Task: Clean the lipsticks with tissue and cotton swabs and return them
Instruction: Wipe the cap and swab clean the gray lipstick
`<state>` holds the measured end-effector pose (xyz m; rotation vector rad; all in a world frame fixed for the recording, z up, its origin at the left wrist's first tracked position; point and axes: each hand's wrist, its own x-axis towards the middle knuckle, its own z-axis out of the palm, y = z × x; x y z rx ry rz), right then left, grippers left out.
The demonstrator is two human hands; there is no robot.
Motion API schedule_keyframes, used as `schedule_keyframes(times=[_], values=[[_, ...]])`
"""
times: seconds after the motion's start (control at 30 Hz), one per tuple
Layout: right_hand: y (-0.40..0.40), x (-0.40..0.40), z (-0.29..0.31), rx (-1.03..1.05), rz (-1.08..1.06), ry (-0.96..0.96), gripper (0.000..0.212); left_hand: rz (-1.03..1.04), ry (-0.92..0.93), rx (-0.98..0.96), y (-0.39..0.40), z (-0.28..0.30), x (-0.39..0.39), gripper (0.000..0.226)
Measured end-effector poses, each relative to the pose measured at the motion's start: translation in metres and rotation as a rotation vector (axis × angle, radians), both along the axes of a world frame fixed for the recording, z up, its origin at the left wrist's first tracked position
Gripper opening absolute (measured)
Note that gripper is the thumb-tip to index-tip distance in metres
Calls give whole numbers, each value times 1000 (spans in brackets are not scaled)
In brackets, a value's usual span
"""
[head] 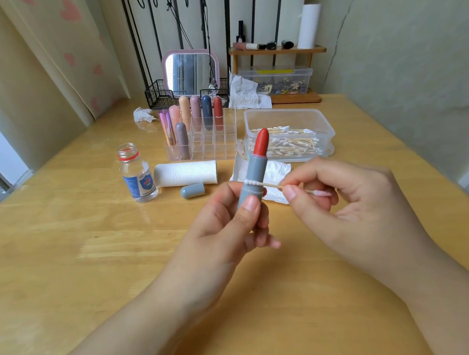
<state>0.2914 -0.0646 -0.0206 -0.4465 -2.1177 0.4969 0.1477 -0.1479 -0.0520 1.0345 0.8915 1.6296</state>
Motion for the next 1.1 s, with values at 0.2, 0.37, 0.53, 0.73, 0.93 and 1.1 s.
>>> schedule_keyframes(times=[0.2, 0.37, 0.53, 0.73, 0.93, 1.1], values=[[3, 3, 2, -80, 1, 38, 11, -56, -64, -3, 1, 0, 0, 27], [1, -1, 1, -129, 20, 43, 10, -121, -129, -9, 0, 0, 2, 31], [6, 3, 1, -202, 44, 68, 11, -192, -255, 7, 3, -2, -2, 25], [3, 0, 0, -252, 73, 66, 13, -127, -182, -19, -2, 3, 1, 16], [2, 0, -1, -253, 75, 73, 13, -115, -211, -20, -2, 6, 0, 13], [3, 0, 0, -237, 55, 65, 12, -116, -190, -13, 0, 5, 1, 17]])
